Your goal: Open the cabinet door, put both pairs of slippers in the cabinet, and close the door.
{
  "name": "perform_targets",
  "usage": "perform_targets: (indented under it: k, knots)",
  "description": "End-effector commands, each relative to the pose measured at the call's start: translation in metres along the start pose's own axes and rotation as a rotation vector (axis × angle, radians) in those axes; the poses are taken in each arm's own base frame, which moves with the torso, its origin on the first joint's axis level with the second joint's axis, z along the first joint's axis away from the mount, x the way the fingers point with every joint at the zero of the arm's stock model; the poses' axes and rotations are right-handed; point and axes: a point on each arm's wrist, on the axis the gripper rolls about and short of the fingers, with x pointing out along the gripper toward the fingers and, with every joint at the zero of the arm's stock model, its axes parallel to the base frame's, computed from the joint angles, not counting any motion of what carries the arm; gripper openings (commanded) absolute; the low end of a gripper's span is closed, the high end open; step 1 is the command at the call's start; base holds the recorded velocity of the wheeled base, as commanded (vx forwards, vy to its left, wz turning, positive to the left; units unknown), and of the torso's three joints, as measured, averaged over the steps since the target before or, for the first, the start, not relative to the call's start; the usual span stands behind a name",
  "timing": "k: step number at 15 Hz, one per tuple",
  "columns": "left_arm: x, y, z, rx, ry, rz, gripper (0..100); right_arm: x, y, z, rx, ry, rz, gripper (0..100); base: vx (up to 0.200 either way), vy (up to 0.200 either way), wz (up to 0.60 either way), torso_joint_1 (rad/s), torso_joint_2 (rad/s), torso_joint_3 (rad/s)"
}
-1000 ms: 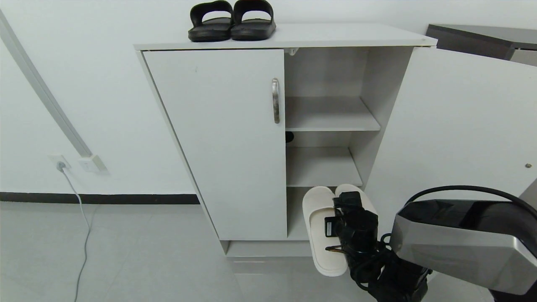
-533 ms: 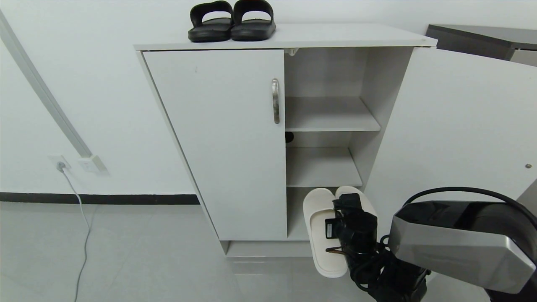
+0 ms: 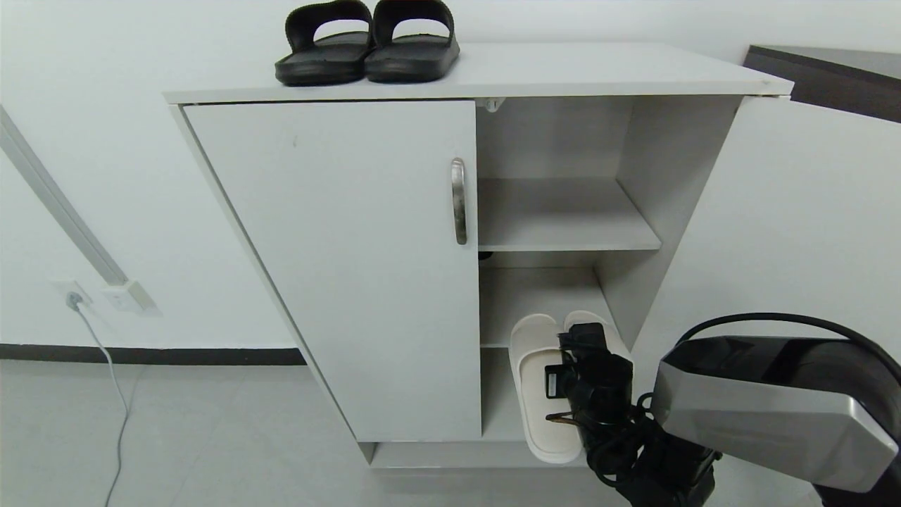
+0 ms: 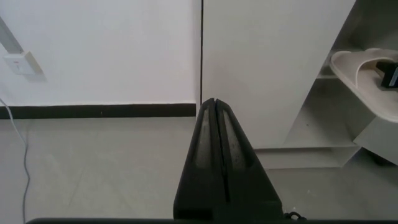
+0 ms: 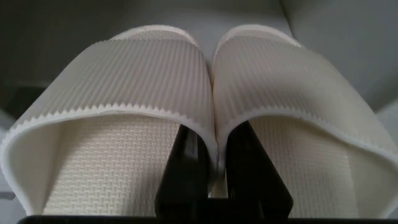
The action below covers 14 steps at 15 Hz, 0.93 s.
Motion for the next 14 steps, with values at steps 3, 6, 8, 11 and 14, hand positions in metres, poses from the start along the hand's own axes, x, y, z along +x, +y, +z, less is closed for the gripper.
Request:
perform_targets:
  k: [3,6,8,11,14]
  knots:
    - [0.0,0.0,0.0,-0.007,0.0,0.001,0,0.005,0.004,0.005,0.012,-0.017,0.012,0,0.0,0.0,0.0,0.0,0.0,0.0]
    - [0.0,0.0,0.0,-0.007,0.0,0.001,0,0.019,0.007,0.011,0.011,-0.002,0.002,0,0.0,0.0,0.0,0.0,0.0,0.0]
    - [0.0,0.0,0.0,-0.007,0.0,0.001,0,0.027,0.008,0.013,0.002,0.012,-0.006,0,0.0,0.0,0.0,0.0,0.0,0.0]
    - [0.0,0.0,0.0,-0.009,0.0,0.001,0,0.043,0.014,0.018,-0.001,0.02,-0.011,0,0.0,0.0,0.0,0.0,0.0,0.0]
    - [0.0,0.0,0.0,-0.009,0.0,0.001,0,0.066,0.016,0.024,0.015,0.003,-0.036,0,0.0,0.0,0.0,0.0,0.0,0.0]
